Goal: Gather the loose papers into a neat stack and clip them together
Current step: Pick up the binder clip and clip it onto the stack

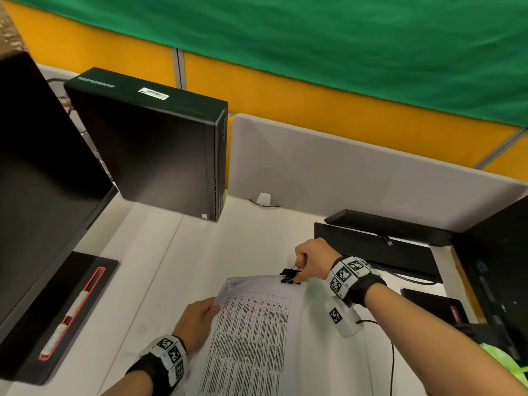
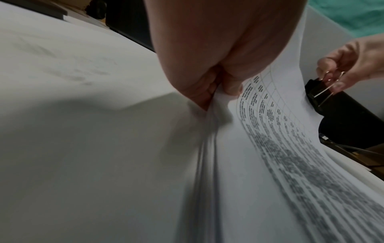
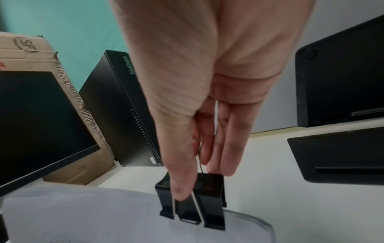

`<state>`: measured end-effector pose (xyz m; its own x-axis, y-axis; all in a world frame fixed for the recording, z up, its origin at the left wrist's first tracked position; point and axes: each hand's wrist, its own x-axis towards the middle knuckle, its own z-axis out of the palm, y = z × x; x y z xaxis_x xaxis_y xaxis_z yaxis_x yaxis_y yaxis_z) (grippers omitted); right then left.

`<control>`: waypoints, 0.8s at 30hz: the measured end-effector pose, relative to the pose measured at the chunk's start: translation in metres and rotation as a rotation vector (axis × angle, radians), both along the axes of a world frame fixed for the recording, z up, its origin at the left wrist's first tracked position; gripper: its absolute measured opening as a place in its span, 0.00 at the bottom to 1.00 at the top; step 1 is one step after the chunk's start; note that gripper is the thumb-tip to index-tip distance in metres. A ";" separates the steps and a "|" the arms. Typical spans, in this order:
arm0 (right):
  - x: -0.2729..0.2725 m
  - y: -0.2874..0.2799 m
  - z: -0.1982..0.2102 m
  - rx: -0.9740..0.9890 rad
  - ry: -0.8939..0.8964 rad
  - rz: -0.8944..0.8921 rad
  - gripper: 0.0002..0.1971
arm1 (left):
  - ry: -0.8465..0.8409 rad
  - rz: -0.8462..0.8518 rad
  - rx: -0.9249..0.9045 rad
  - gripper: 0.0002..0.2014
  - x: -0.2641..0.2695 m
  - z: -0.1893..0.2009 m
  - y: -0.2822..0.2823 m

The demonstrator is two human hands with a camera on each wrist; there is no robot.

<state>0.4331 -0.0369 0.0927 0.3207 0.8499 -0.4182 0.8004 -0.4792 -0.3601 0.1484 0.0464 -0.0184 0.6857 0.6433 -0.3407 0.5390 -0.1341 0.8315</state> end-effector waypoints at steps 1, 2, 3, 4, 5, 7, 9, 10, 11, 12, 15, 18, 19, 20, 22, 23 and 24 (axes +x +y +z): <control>0.000 0.002 -0.001 -0.004 -0.005 0.015 0.19 | -0.006 -0.004 0.007 0.22 0.001 0.004 -0.002; -0.001 0.004 -0.001 -0.009 -0.010 0.024 0.19 | -0.009 -0.006 0.013 0.22 0.001 0.008 -0.003; -0.002 0.006 -0.001 -0.017 -0.009 0.032 0.19 | -0.014 -0.003 0.016 0.22 0.002 0.010 -0.003; -0.004 0.007 -0.002 -0.030 -0.004 0.036 0.18 | -0.024 0.005 0.010 0.22 0.001 0.009 -0.003; -0.005 0.008 -0.004 -0.040 0.006 0.033 0.17 | -0.034 0.013 0.008 0.21 0.001 0.008 -0.002; -0.005 0.008 -0.010 -0.069 0.036 0.015 0.15 | -0.035 0.034 0.013 0.18 -0.001 0.001 0.002; -0.004 0.006 -0.014 -0.092 0.095 -0.036 0.17 | -0.014 0.040 0.002 0.16 -0.001 -0.004 0.006; -0.003 0.004 -0.015 -0.097 0.134 -0.080 0.22 | -0.002 0.039 -0.005 0.16 -0.001 -0.006 0.008; -0.002 0.001 -0.015 -0.104 0.174 -0.127 0.31 | 0.004 0.044 -0.013 0.17 -0.001 -0.006 0.009; -0.002 -0.004 -0.015 -0.107 0.216 -0.178 0.41 | 0.006 0.051 -0.026 0.17 0.001 -0.006 0.011; -0.003 -0.031 -0.029 -0.060 0.332 -0.432 0.54 | 0.024 0.046 -0.102 0.15 0.006 -0.004 0.016; -0.017 -0.071 -0.050 -0.130 0.530 -0.595 0.35 | -0.005 0.035 -0.194 0.13 0.015 0.006 0.015; -0.028 -0.083 -0.056 -0.182 0.611 -0.597 0.23 | -0.023 0.036 -0.218 0.12 0.019 0.011 0.013; -0.039 -0.095 -0.063 -0.192 0.642 -0.603 0.13 | -0.038 0.039 -0.230 0.13 0.024 0.014 0.010; -0.054 -0.113 -0.081 -0.094 0.587 -0.653 0.06 | -0.010 0.072 -0.200 0.16 0.035 0.018 0.003; -0.058 -0.120 -0.090 -0.050 0.530 -0.697 0.08 | 0.026 0.081 -0.194 0.20 0.040 0.019 0.000; -0.061 -0.124 -0.094 -0.014 0.474 -0.739 0.09 | 0.055 0.068 -0.187 0.25 0.044 0.018 -0.002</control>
